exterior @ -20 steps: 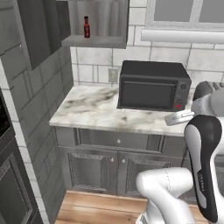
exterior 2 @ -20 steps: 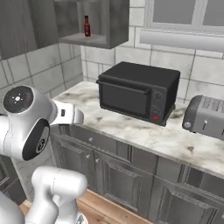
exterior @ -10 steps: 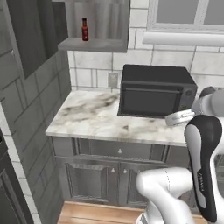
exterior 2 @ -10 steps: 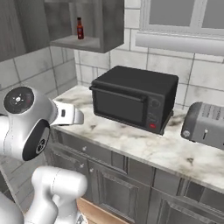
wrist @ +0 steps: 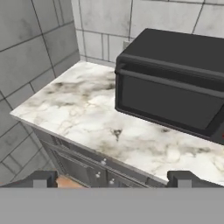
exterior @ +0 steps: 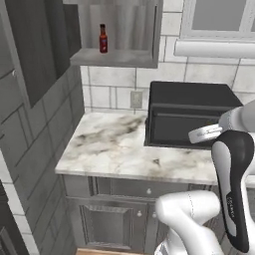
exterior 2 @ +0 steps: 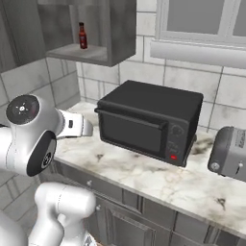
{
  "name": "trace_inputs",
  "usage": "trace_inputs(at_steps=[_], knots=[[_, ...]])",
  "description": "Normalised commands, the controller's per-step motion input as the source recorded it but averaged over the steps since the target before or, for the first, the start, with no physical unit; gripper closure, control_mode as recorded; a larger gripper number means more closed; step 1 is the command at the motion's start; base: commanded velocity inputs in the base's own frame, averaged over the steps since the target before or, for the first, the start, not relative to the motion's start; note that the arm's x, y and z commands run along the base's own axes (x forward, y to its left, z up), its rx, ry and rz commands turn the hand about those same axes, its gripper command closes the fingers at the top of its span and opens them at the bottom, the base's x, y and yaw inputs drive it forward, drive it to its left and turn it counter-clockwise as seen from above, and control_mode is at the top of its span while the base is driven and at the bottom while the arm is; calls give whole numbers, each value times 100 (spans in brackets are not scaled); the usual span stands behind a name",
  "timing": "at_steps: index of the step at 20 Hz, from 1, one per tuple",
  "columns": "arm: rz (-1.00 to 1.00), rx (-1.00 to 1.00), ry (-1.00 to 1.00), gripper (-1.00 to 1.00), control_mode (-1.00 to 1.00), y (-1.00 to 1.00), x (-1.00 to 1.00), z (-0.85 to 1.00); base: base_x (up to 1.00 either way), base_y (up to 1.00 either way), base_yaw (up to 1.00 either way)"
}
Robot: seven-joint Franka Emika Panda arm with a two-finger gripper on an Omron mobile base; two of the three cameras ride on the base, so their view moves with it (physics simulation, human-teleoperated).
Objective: Take 2 condiments from the cabinet and move them on the counter near the stove.Make sure the condiments are lined up with each other, next to each other.
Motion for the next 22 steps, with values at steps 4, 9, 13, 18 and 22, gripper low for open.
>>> trace_inputs(at_steps=[4,9,13,18,22], knots=[[0,0,0,-100,100,0,0,0,51,37,-5],[0,0,0,-100,100,0,0,0,46,33,-7],[0,0,0,-100,100,0,0,0,35,36,-8],[0,0,0,-100,100,0,0,0,25,32,-10],[0,0,0,-100,100,0,0,0,35,27,-10]])
